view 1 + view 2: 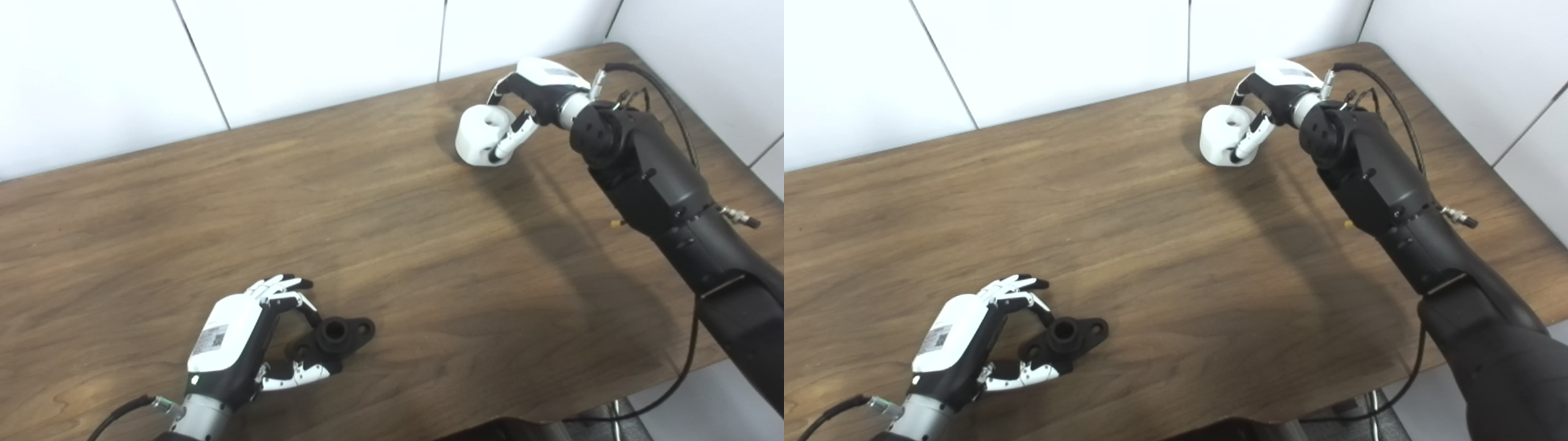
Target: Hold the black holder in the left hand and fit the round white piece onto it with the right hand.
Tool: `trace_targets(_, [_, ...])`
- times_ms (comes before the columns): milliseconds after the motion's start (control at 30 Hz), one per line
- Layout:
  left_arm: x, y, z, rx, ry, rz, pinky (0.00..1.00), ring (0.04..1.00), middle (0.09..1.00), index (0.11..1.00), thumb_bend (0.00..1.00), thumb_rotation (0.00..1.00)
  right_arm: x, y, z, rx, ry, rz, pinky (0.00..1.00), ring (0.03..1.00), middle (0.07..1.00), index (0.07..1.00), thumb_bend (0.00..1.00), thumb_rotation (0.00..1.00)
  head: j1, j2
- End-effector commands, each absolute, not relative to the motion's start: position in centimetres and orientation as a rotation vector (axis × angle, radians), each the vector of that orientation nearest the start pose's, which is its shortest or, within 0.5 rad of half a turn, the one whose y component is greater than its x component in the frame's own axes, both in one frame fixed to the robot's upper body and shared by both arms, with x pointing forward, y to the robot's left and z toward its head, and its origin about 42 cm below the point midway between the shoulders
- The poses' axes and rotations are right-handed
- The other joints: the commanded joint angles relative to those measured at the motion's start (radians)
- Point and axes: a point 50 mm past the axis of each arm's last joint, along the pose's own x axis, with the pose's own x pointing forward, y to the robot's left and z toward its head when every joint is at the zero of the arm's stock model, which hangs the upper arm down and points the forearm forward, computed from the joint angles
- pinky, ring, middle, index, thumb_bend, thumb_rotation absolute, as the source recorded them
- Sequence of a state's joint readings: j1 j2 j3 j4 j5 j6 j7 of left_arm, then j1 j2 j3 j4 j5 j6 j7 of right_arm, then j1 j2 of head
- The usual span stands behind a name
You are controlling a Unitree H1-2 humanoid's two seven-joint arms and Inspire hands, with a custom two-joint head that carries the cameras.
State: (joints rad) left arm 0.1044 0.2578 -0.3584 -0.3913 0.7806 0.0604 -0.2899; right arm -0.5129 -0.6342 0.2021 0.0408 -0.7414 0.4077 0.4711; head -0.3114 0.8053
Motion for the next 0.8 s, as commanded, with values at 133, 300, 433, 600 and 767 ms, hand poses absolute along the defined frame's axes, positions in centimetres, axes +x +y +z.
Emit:
trace_targets(133, [21.5,18.5,13.9,0.995,-0.107,-0.546,0.88,0.892,0.82,0.488,0.52,0.05,42.3,-35.2,29.0,-1.401,0.092,0.061,0.94,0.968,0.863,0.492,0.51,0.15,0.002,0.004])
trace_targets(300, [21.5,18.5,14.0,0.994,-0.104,-0.541,0.88,0.888,0.817,0.488,0.52,0.05,42.3,-35.1,28.6,-1.404,0.083,0.05,0.93,0.961,0.848,0.489,0.51,0.14,0.003,0.005])
trace_targets(433, [21.5,18.5,14.1,0.996,-0.099,-0.541,0.87,0.889,0.818,0.488,0.52,0.05,42.3,-35.1,28.5,-1.408,0.077,0.052,0.92,0.956,0.843,0.489,0.51,0.14,0.006,0.006])
trace_targets(600, [21.4,18.3,14.0,0.995,-0.095,-0.543,0.87,0.885,0.817,0.488,0.52,0.05,42.0,-35.0,28.9,-1.4,0.063,0.058,0.93,0.963,0.849,0.49,0.51,0.14,0.012,0.004])
trace_targets(767, [21.5,18.1,13.9,1.001,-0.093,-0.547,0.87,0.888,0.819,0.488,0.52,0.05,41.4,-34.4,29.9,-1.402,0.035,0.07,0.94,0.966,0.852,0.49,0.51,0.14,0.026,0.007])
